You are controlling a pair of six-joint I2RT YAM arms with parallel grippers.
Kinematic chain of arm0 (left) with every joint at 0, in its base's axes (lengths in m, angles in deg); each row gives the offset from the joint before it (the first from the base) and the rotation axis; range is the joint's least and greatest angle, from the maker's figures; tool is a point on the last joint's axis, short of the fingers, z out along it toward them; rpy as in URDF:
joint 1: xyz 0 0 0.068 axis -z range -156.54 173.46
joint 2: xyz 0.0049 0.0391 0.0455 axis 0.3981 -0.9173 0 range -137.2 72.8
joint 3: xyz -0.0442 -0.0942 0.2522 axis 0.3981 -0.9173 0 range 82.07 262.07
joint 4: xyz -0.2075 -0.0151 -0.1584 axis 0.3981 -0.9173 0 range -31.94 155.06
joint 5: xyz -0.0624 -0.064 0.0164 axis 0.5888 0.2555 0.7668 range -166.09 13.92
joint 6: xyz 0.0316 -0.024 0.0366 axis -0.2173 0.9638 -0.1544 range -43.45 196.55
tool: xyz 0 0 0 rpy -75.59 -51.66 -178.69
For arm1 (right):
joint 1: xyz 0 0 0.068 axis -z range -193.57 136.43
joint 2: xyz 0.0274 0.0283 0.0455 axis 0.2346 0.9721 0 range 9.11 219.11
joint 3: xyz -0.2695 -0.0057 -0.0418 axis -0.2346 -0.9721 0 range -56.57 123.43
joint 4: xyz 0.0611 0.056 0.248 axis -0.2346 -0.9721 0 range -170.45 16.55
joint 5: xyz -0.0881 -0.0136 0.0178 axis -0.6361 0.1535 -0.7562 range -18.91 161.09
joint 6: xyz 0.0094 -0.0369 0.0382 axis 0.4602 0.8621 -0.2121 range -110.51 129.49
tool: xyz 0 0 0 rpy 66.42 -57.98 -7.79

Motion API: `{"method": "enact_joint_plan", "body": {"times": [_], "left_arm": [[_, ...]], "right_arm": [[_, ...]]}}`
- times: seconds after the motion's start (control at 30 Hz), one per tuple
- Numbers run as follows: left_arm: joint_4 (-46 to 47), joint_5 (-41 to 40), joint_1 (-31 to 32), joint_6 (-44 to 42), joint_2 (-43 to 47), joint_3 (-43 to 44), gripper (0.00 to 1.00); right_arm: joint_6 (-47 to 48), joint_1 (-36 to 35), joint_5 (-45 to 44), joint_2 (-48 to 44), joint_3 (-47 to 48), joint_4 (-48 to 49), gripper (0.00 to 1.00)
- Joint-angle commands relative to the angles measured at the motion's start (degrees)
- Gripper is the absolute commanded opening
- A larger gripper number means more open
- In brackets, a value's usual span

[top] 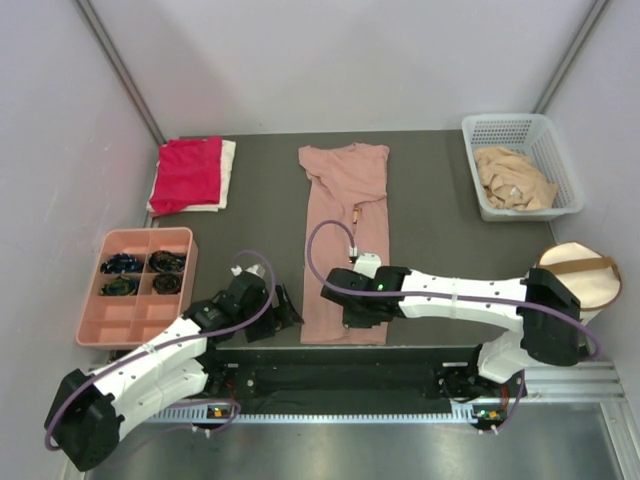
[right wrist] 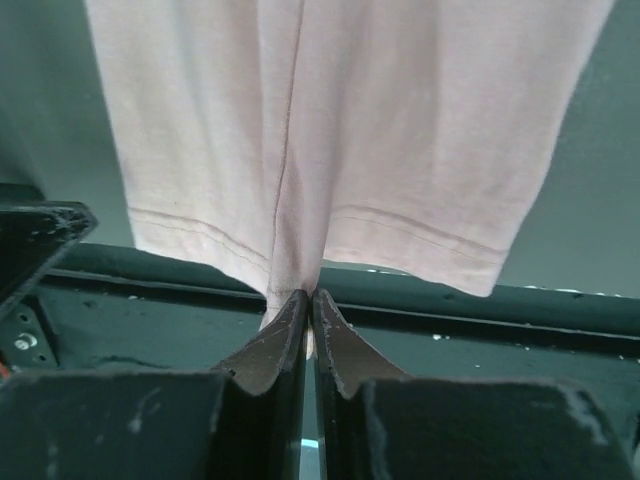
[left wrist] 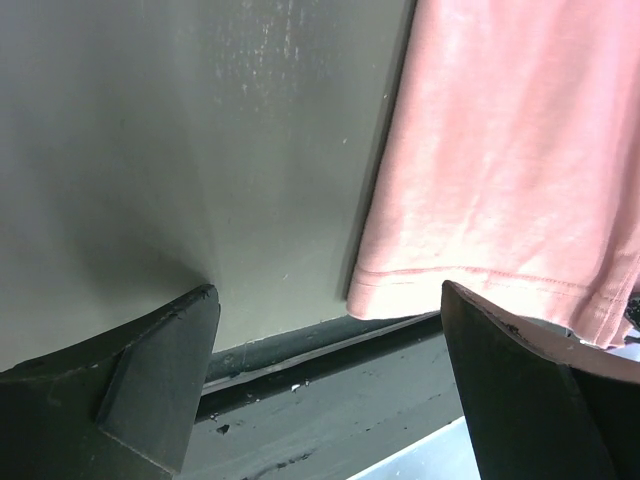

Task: Fold and stack the t-shirts
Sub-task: Rotate the tshirt 90 degrees, then grab the bottom of the folded rectangular tshirt with both arms

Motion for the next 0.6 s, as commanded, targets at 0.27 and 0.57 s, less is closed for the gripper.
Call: {"method": "enact_joint_plan", "body": {"times": [0.27,0.57], "left_arm": [[1.07,0.05,0.3,-0.09,-0.65,0.64,0.96],[4.85,2.24,0.21,-0.61,-3.9,0.73,0.93]], "right_arm": [[-3.16,-0.78,-1.64,-3.24,-2.07,-8.36,0.32],[-7.91,-0.78,-4.54,-8.95,-7.07,-12.58,0.43]]}}
